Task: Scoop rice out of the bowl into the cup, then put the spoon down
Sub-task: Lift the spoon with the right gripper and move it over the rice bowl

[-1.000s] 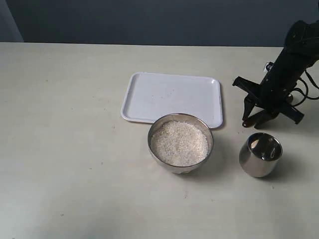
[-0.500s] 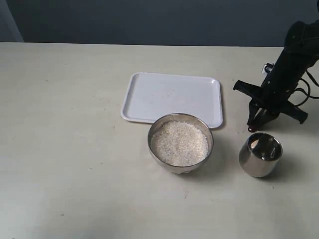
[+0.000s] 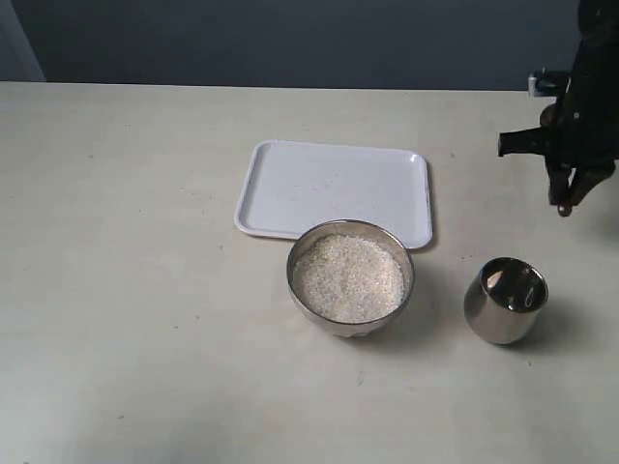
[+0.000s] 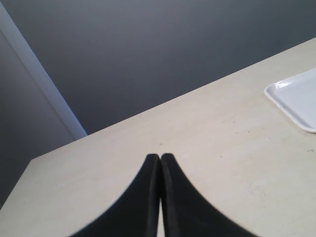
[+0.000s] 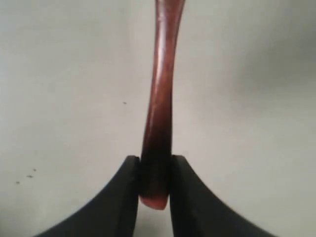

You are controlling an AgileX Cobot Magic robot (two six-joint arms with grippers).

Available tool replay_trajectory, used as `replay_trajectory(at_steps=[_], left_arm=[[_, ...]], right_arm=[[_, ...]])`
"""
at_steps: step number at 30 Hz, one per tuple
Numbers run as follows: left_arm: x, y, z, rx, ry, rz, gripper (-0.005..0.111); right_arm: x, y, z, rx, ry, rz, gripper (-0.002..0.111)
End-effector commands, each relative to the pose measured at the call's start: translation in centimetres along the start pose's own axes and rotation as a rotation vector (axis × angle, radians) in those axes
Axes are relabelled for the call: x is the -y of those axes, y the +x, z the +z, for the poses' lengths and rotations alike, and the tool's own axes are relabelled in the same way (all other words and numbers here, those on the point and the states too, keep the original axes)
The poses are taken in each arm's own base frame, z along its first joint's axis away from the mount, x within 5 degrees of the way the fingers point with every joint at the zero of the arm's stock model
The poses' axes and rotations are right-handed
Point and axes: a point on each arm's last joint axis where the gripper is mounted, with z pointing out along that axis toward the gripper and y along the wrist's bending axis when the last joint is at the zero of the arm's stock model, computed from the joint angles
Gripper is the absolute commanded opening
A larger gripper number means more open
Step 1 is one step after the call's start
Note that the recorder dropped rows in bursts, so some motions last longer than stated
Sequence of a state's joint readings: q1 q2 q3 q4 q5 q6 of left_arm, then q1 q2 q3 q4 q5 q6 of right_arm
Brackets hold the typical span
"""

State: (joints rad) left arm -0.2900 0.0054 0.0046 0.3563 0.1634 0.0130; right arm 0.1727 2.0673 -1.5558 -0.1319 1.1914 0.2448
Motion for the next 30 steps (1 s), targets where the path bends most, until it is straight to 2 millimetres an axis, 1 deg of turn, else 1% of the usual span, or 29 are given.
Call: replay_trajectory(at_steps=[1, 4, 8, 10, 11, 13, 16, 18, 21, 23, 26, 30], left_arm=[[-0.1, -0.2, -0.1, 0.016, -0.003, -0.007, 0.000], [-0.1, -0.2, -0.1, 0.016, -0.003, -0.007, 0.000], [-0.1, -0.2, -0.1, 0.016, -0.003, -0.007, 0.000], [-0.1, -0.2, -0.1, 0.016, -0.003, -0.007, 0.000], [-0.1, -0.2, -0.1, 0.016, -0.003, -0.007, 0.000], [-0.1, -0.2, -0.1, 0.016, -0.003, -0.007, 0.000], [-0.1, -0.2, -0.1, 0.016, -0.003, -0.007, 0.000], [-0.1, -0.2, -0.1, 0.016, -0.003, -0.007, 0.000], [-0.1, -0.2, -0.1, 0.016, -0.003, -0.007, 0.000], [-0.1, -0.2, -0.1, 0.016, -0.003, -0.007, 0.000], [-0.1, -0.2, -0.1, 0.016, -0.003, -0.007, 0.000], [-0.1, -0.2, -0.1, 0.016, -0.003, -0.007, 0.000]], right_arm=[[0.0, -0.5, -3.1, 0.095, 0.140, -0.222, -0.001], [-1.9, -0.1, -4.6, 0.147, 0.235, -0.387, -0.001], [-5.9, 1.0, -5.8, 0.201, 0.333, -0.582, -0.001], [-8.0, 1.8, -6.3, 0.216, 0.335, -0.671, -0.001], [-9.4, 2.5, -6.4, 0.224, 0.339, -0.730, -0.001], [-11.4, 3.4, -6.8, 0.245, 0.363, -0.815, -0.001], [-14.0, 4.8, -7.4, 0.296, 0.468, -0.930, -0.001], [-15.3, 6.0, -7.8, 0.327, 0.541, -1.002, -0.001], [-15.8, 7.8, -8.0, 0.340, 0.609, -1.075, -0.001], [-15.2, 8.9, -8.0, 0.344, 0.691, -1.126, -0.001], [-13.8, 10.7, -8.1, 0.344, 0.803, -1.193, -0.001], [-12.8, 13.3, -8.0, 0.330, 0.829, -1.267, -0.001]])
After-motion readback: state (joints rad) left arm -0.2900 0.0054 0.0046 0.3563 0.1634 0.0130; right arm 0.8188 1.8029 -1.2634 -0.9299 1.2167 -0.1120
